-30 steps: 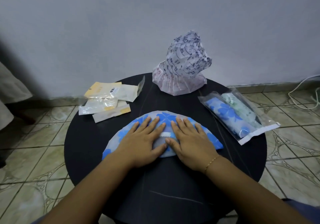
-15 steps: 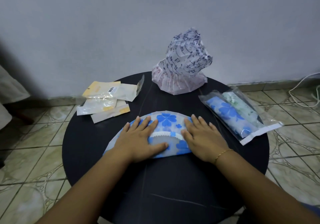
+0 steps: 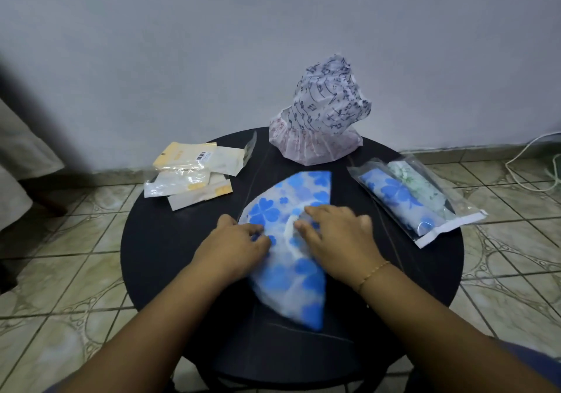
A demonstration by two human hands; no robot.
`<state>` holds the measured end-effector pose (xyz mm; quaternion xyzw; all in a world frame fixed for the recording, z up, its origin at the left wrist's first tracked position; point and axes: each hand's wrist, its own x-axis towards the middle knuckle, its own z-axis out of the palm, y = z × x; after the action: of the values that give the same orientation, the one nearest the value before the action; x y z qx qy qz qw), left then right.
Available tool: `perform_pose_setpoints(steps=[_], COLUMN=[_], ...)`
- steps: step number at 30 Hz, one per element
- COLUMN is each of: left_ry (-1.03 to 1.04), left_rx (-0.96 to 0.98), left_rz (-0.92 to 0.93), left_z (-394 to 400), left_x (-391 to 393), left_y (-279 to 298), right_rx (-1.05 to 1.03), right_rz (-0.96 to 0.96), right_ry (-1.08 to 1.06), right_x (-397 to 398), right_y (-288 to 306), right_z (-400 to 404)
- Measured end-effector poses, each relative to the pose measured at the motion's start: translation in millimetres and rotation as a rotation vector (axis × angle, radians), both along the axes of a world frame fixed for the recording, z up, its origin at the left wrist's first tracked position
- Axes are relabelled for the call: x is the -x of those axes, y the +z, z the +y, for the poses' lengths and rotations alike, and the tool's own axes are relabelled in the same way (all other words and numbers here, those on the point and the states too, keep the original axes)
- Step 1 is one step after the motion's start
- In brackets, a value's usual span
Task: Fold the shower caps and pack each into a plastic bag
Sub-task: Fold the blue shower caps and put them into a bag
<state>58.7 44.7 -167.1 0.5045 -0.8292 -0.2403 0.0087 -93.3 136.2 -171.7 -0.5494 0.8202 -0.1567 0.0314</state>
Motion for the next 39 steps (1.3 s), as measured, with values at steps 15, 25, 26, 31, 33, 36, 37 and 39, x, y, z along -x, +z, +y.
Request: perform_pose_setpoints(steps=[15, 25, 26, 31, 33, 36, 37, 39], left_ry=[-0.504, -0.667, -0.687, -0.764, -0.772, -0.799, -0.799, -0.764], left_rx=[0.252, 0.453, 0.382, 0.389, 0.44, 0.562, 0.605, 0.649], left_rz=[-0.18, 0.503, 0.481, 0.288, 0.281, 0.268, 0.264, 0.275], left_z=[-24, 12, 20, 28, 31, 36, 38, 41], left_x=[-9, -15, -17, -23, -22, -20, -18, -16], left_y=[-30, -10, -11, -21, -20, -23, -24, -25], right_rx=[-0.301, 0.192, 0.17, 0.07, 0.038, 0.067, 0.103, 0.14], right_rz=[-0.039, -0.262, -0.264, -0.297, -0.289, -0.191, -0.142, -0.096], right_ry=[0.169, 0.441, 0.484, 0.547, 0.545, 0.536, 0.539, 0.535], right_x=[4, 25, 27, 37, 39, 31, 28, 23], right_y=[-21, 1, 0, -11, -13, -18, -19, -20], right_z=[-17, 32, 41, 70, 76, 80, 81, 82])
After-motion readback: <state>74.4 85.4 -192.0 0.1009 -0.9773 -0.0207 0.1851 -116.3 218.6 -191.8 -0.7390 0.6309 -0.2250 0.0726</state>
